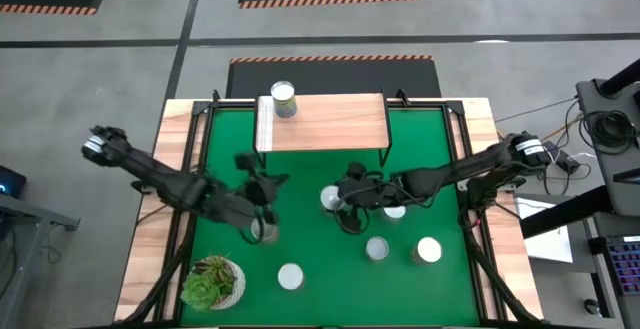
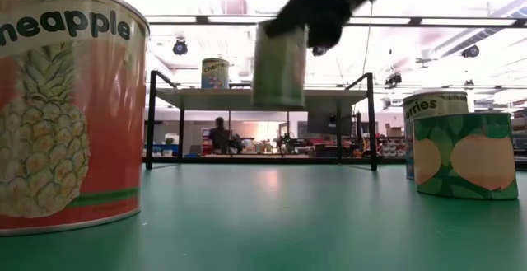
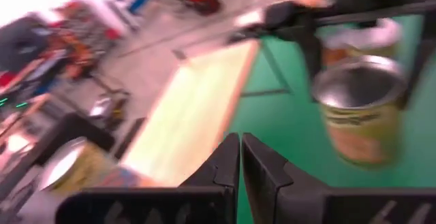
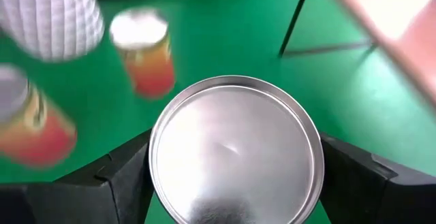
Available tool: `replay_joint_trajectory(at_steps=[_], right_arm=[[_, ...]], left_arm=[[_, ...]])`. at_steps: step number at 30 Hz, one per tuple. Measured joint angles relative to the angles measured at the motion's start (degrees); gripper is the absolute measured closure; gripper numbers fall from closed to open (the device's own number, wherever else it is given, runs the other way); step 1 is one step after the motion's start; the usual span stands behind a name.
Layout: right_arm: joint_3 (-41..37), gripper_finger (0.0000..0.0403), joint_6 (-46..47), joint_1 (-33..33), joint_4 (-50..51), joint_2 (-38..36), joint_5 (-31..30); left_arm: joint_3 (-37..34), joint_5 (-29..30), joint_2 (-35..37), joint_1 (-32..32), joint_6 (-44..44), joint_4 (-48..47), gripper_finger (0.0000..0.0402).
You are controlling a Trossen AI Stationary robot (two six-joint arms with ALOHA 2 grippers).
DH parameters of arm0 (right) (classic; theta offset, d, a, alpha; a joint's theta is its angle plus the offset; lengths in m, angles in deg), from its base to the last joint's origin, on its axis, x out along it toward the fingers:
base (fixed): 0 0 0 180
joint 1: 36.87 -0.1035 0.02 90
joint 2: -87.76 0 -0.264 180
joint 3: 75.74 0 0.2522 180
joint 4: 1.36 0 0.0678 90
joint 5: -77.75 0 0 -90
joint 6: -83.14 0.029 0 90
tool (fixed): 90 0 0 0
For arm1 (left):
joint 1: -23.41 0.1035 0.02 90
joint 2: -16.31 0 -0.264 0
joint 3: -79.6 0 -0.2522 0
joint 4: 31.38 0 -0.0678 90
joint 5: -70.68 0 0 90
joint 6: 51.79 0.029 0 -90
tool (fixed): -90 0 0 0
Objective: Pick and place cans onto a shelf
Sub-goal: Put the canned oranges on the shelf
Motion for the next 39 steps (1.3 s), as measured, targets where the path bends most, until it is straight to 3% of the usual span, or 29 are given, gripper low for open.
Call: replay_joint_trajectory(at_steps=[3, 9, 17, 32, 39], right_arm=[[4.6, 0.0091, 0.6, 0.0, -0.1, 0.5, -3.6], [11.5, 0.0091, -1.2, 0.7, -0.7, 0.8, -13.4], [11.4, 0.009, 3.6, 1.2, -1.3, 0.9, -24.7], [11.9, 0.009, 3.2, 7.4, -4.8, 0.9, -22.1], [11.9, 0.009, 3.1, 12.7, -6.1, 0.9, -16.9]], left_arm=[[-5.1, 4.2, 5.0, 0.0, 0.0, 5.5, 0.0401], [-13.4, 4.3, 11.6, 0.1, 4.2, 14.2, 0.0401], [-14.6, 4.3, 14.9, 0.2, 6.2, 18.0, 0.0401], [-12.5, 4.4, 16.1, -0.5, 8.4, 16.7, 0.0402], [-12.7, 11.9, 18.5, -1.2, 8.7, 13.6, 0.0402]])
